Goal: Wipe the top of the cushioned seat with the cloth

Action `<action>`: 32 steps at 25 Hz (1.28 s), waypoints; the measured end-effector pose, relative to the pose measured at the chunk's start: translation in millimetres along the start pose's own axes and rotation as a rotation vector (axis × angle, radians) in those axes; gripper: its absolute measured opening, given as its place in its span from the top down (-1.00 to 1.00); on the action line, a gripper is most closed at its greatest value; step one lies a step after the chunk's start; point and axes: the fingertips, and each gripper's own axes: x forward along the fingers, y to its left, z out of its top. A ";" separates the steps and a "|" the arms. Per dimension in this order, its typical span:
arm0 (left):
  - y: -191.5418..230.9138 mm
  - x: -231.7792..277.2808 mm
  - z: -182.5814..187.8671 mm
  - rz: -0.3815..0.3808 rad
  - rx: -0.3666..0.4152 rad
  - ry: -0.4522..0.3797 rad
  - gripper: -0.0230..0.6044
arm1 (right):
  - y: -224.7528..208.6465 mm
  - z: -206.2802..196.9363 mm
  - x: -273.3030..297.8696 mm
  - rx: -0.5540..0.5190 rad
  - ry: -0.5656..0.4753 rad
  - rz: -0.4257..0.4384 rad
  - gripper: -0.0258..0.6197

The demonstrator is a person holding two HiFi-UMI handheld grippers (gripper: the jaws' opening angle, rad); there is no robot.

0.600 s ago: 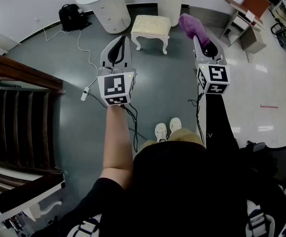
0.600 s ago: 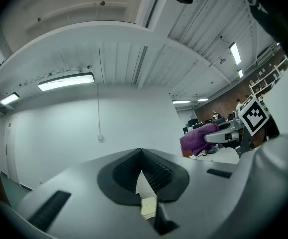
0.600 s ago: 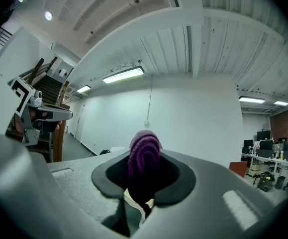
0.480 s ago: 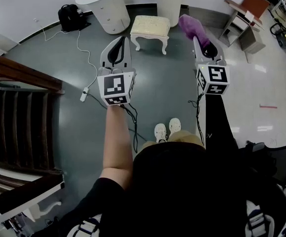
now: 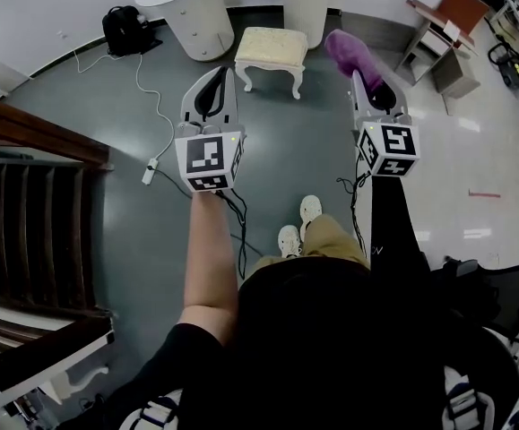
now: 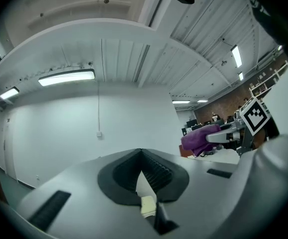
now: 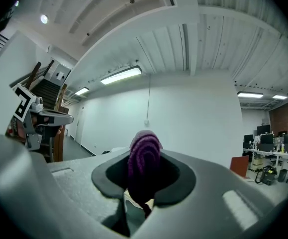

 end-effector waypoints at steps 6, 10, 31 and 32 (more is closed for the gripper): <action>13.0 30.9 -15.8 -0.005 0.004 0.025 0.91 | -0.8 -8.3 38.9 -0.006 0.010 0.046 0.66; 34.0 74.0 -20.4 0.001 0.001 0.022 0.91 | -12.2 -12.7 91.3 0.016 0.004 0.058 0.66; 110.2 289.1 -52.0 -0.001 0.012 0.047 0.91 | -75.3 -35.3 330.3 0.119 -0.018 0.114 0.66; 115.1 296.5 -53.7 -0.005 0.012 0.047 0.91 | -75.0 -36.6 339.2 0.121 -0.015 0.117 0.66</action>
